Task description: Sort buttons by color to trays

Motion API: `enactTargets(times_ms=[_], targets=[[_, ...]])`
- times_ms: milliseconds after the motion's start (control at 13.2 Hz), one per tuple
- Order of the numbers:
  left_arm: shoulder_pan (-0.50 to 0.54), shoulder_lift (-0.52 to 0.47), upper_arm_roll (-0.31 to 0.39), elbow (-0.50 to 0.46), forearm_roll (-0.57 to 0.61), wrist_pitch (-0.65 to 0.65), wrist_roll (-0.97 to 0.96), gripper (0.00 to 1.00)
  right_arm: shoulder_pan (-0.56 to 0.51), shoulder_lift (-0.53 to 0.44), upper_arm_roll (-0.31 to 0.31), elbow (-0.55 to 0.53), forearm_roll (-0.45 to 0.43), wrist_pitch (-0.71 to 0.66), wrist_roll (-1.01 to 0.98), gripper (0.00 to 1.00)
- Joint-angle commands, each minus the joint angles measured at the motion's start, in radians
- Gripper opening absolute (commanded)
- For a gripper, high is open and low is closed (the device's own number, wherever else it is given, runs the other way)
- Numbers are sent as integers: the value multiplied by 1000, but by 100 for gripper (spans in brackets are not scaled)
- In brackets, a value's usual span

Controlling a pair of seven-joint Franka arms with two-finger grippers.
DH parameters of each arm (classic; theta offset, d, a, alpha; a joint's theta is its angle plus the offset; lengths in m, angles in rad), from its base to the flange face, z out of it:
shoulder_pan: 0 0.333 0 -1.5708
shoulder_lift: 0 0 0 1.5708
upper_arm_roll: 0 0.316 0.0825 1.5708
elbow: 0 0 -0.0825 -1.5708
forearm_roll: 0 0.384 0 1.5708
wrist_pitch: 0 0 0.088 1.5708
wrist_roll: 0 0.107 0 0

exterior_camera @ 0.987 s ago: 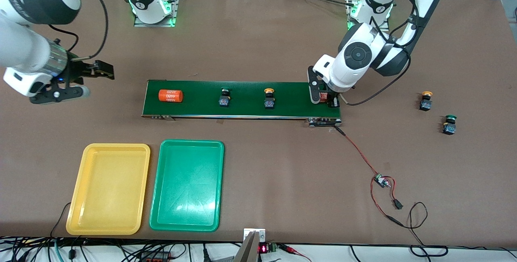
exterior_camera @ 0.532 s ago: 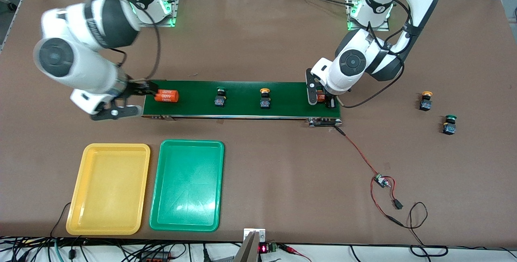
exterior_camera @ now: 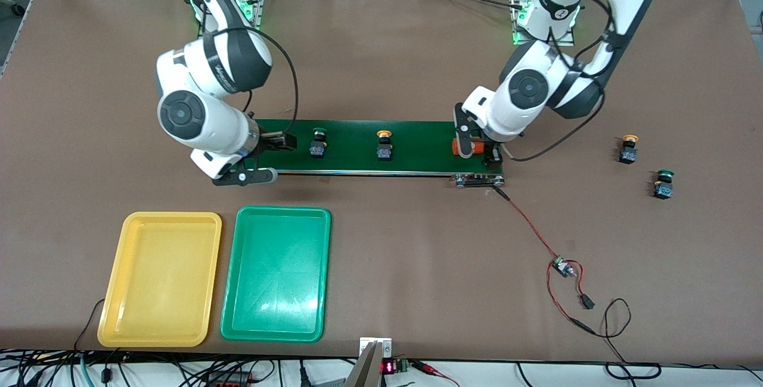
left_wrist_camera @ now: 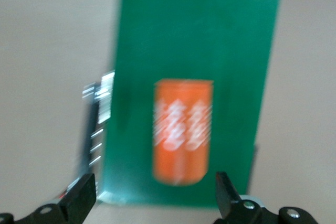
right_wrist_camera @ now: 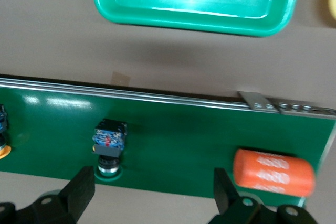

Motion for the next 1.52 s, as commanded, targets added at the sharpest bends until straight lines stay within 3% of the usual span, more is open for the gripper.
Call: enactTargets(times_ms=[0,228,456,835,911,1063,1215,1443], targets=[[139,-93,4,13,21,-53,50,100,30,3,-7,-73,17,98,8,100],[358,-69,10,19,24,-66,61,100,43,9,-5,-164,18,233,33,100],[587,-6,7,19,11,-75,26,100,71,18,-5,-186,18,253,80,100],[746,120,8,79,-17,-73,-279,100,99,34,-7,-218,18,284,81,94],[752,133,10,70,-17,-75,-329,100,99,38,-7,-222,18,299,81,89],[781,167,10,41,-15,-74,-380,100,97,46,-7,-227,18,302,81,48],[801,181,11,13,-14,-67,-381,100,94,44,-7,-224,18,288,81,22],[801,195,14,1,18,-63,-382,100,68,32,-17,-135,17,250,68,17]])
